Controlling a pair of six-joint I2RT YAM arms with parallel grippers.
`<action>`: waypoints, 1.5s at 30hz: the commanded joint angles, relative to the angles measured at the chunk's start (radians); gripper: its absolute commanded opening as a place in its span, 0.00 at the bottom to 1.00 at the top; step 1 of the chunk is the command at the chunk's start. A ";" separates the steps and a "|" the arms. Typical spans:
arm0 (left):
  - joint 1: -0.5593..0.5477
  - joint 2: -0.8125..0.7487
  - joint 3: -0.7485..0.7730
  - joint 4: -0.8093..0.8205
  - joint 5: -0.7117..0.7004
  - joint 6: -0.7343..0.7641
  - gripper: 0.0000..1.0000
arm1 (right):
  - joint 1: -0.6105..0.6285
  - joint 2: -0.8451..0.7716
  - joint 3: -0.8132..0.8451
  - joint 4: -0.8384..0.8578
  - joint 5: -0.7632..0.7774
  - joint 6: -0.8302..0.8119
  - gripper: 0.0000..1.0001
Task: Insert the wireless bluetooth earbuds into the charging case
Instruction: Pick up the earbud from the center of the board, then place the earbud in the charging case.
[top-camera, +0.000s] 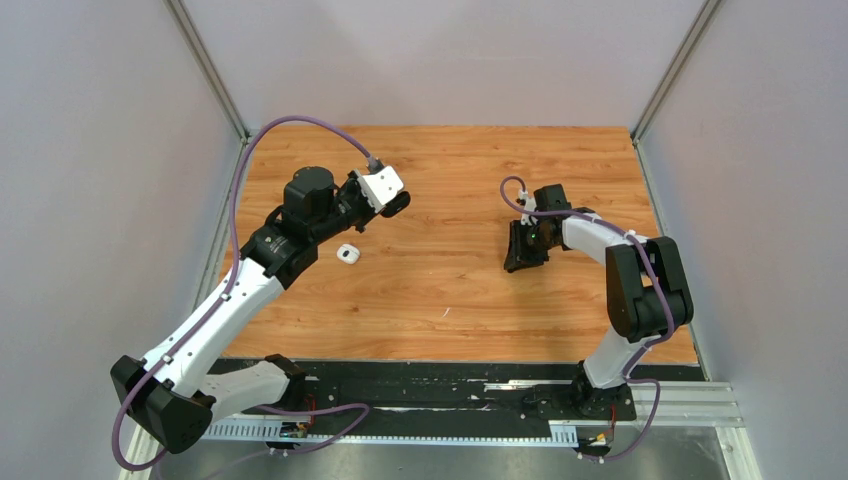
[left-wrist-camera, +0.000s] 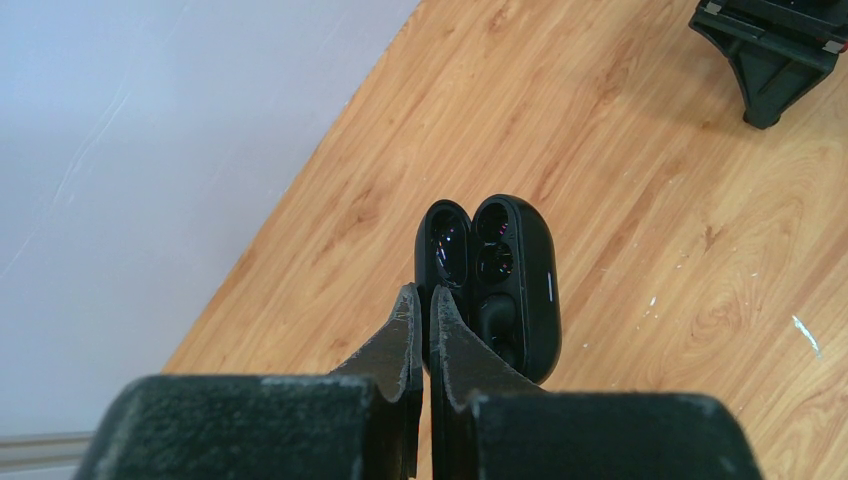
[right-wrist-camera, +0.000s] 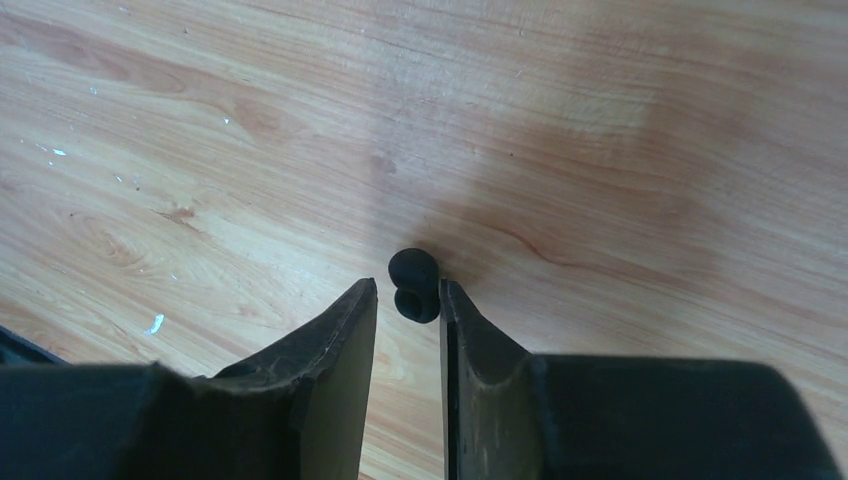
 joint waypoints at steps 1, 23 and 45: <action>-0.005 -0.027 -0.003 0.050 -0.003 -0.001 0.00 | -0.003 0.004 0.013 0.010 0.025 -0.011 0.25; -0.004 -0.009 -0.005 0.041 0.046 0.013 0.00 | 0.019 -0.142 0.265 -0.292 -0.450 -0.606 0.00; -0.030 0.097 0.005 0.053 0.446 0.158 0.00 | 0.512 -0.235 0.653 -0.561 -0.159 -1.586 0.00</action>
